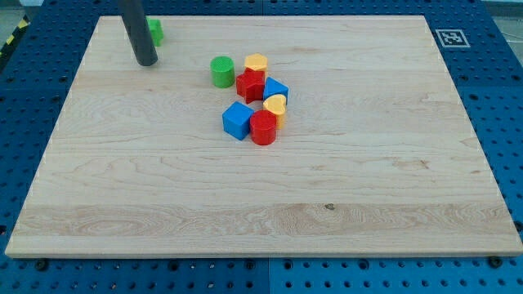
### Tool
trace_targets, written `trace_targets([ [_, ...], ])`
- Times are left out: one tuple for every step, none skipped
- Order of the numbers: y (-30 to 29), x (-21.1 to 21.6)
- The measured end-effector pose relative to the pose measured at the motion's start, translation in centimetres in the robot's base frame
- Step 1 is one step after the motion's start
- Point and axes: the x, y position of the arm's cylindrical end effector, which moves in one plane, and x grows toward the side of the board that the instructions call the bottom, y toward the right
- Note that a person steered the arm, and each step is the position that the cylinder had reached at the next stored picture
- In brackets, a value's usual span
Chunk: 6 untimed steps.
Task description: Move the green circle to the right of the green star
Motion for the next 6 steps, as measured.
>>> trace_targets([
  [0.3, 0.2],
  [0.9, 2.9],
  [1.8, 4.8],
  [4.5, 6.2],
  [7.5, 8.5],
  [11.9, 8.7],
])
